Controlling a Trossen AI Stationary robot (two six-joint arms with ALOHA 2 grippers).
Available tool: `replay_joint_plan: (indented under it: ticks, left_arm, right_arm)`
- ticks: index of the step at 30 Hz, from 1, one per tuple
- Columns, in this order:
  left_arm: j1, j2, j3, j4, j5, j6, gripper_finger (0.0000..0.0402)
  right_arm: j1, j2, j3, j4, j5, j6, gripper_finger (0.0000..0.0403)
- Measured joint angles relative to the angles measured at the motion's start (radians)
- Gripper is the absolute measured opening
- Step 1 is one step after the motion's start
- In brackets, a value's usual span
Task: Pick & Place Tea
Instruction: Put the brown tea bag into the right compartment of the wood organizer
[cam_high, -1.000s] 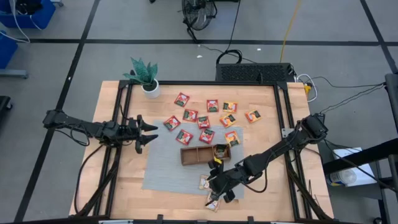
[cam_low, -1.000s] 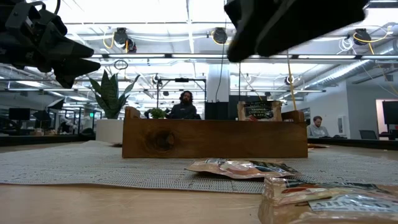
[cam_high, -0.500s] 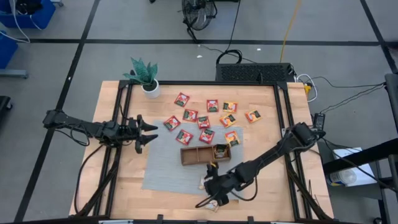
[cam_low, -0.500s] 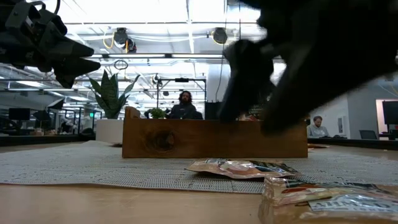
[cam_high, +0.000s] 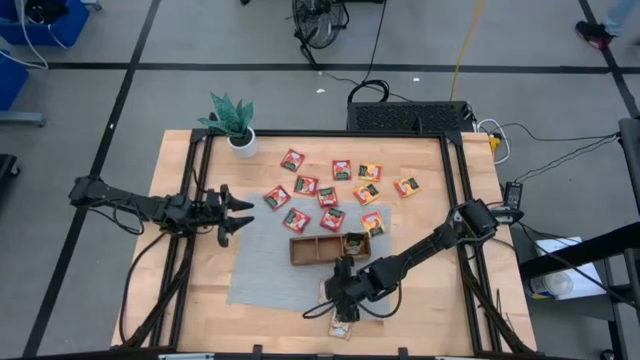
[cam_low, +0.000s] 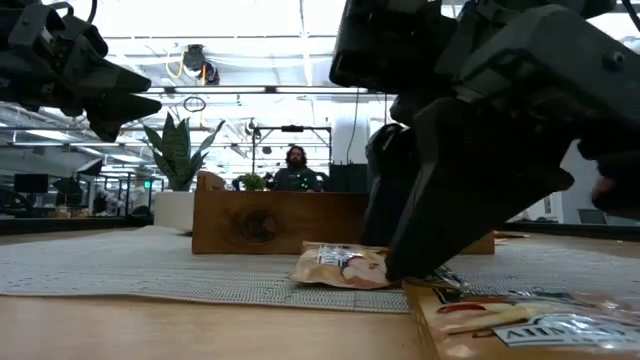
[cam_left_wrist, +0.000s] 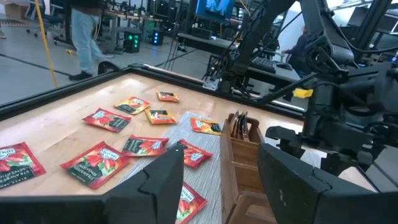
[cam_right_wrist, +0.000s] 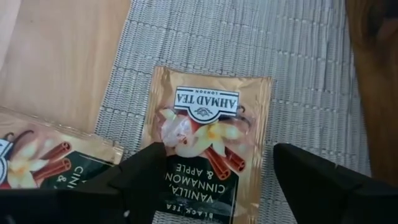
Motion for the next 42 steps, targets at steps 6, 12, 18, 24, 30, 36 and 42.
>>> replay_joint_plan:
  ticks: [6, 12, 18, 24, 30, 36, 42]
  left_arm:
    - [0.000, 0.000, 0.000, 0.001, 0.000, 0.000, 0.0205]
    - [0.000, 0.000, 0.000, 0.001, 0.000, 0.000, 0.0205]
    - [0.000, 0.000, 0.000, 0.003, 0.000, 0.000, 0.0205]
    - [0.000, 0.000, 0.000, 0.003, 0.000, 0.000, 0.0205]
    - [0.000, 0.000, 0.000, 0.003, 0.000, 0.000, 0.0205]
    - [0.000, 0.000, 0.000, 0.003, 0.000, 0.000, 0.0205]
    - [0.000, 0.000, 0.000, 0.003, 0.000, 0.000, 0.0205]
  right_arm:
    - [-0.002, -0.019, -0.002, -0.021, -0.081, 0.010, 0.0249]
    - [0.000, -0.047, -0.006, -0.045, -0.101, 0.009, 0.0217]
    - [0.000, -0.067, -0.008, -0.044, -0.104, -0.004, 0.0177]
    - [0.000, -0.067, -0.008, -0.038, -0.099, -0.042, 0.0104]
    - [0.001, -0.067, -0.007, -0.036, -0.097, -0.090, 0.0013]
    - [0.007, -0.069, -0.006, -0.033, -0.089, -0.118, 0.0001]
    - [0.044, -0.141, -0.006, -0.062, -0.032, -0.128, 0.0000]
